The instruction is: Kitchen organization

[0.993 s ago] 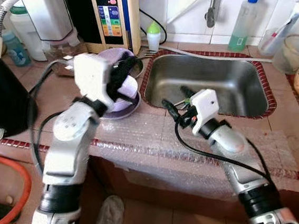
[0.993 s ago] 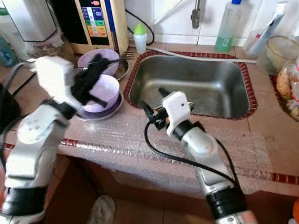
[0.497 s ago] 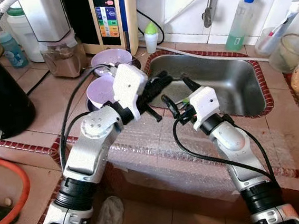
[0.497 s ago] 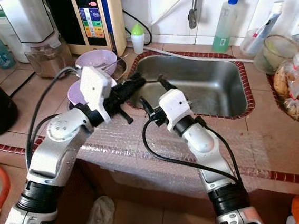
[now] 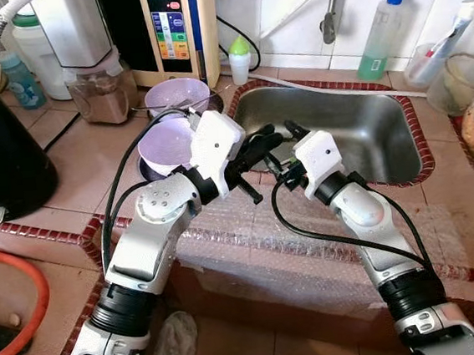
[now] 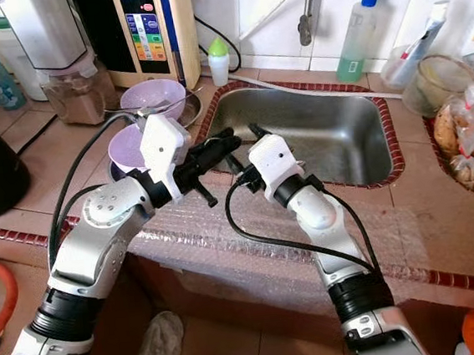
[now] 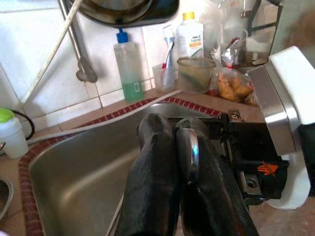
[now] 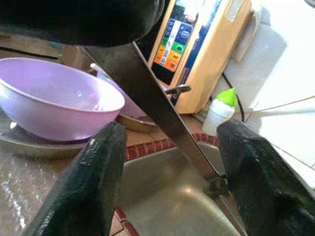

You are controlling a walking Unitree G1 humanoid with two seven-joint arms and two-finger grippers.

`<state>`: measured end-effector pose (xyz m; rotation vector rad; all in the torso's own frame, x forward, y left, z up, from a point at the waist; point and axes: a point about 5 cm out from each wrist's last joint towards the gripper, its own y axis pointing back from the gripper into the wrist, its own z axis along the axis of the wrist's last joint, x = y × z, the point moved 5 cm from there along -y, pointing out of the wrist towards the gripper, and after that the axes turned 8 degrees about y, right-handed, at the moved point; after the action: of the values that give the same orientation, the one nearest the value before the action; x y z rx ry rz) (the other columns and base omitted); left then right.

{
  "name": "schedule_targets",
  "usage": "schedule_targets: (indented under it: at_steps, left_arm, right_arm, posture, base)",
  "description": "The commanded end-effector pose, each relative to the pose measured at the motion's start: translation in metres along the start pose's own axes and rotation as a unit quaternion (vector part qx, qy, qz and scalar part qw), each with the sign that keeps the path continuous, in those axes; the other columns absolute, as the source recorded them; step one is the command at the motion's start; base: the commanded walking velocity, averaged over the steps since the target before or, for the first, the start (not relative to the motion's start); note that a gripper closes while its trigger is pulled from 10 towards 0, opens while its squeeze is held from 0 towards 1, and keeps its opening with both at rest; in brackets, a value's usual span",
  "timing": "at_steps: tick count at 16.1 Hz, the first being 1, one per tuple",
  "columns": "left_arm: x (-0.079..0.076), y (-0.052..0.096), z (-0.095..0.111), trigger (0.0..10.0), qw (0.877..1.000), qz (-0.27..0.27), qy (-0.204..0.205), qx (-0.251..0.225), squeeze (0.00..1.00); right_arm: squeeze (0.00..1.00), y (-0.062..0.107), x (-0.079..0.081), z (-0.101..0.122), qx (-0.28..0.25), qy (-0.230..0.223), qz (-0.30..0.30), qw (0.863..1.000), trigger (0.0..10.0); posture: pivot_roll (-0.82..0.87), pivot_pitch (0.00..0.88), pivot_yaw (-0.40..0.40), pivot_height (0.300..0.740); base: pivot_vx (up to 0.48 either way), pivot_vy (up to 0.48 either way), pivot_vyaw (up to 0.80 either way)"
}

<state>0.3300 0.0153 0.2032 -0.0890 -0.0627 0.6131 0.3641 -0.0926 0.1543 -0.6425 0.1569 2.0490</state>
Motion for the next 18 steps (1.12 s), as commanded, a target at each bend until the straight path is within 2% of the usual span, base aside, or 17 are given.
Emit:
schedule_targets:
  at_steps: [1, 4, 11, 15, 18]
  left_arm:
    - [-0.003, -0.001, -0.001, 0.0, 1.0, -0.006, -0.007, 0.005, 0.0]
    - [-0.001, 0.0, -0.006, 0.0, 1.0, 0.001, -0.01, 0.013, 0.0]
    - [-0.003, -0.001, -0.01, 0.0, 1.0, -0.002, -0.007, 0.017, 0.0]
    - [-0.004, -0.001, -0.011, 0.0, 1.0, -0.002, -0.007, 0.021, 0.0]
    - [-0.005, -0.002, -0.013, 1.0, 1.0, -0.002, -0.005, 0.022, 0.0]
  right_arm:
    - [0.0, -0.003, 0.001, -0.003, 0.009, 0.002, 0.016, 1.0, 0.0]
    - [0.0, -0.001, -0.001, -0.013, 0.029, 0.015, 0.023, 0.999, 0.0]
    - [0.0, 0.001, -0.012, -0.013, 0.024, 0.049, 0.005, 0.998, 0.0]
    - [0.0, 0.002, -0.013, -0.014, 0.023, 0.05, 0.003, 0.998, 0.0]
    - [0.0, 0.004, -0.015, -0.014, 0.023, 0.049, 0.001, 0.999, 0.0]
  posture:
    - [-0.05, 0.0, 0.042, 0.74]
    - [-0.06, 0.0, 0.038, 0.74]
    - [-0.07, 0.0, 0.043, 0.74]
    - [-0.07, 0.0, 0.045, 0.74]
    - [-0.07, 0.0, 0.045, 0.74]
  base:
    - [0.0, 0.0, 0.0]
    - [0.0, 0.0, 0.0]
    - [0.0, 0.0, 0.0]
    - [0.0, 0.0, 0.0]
    - [0.0, 0.0, 0.0]
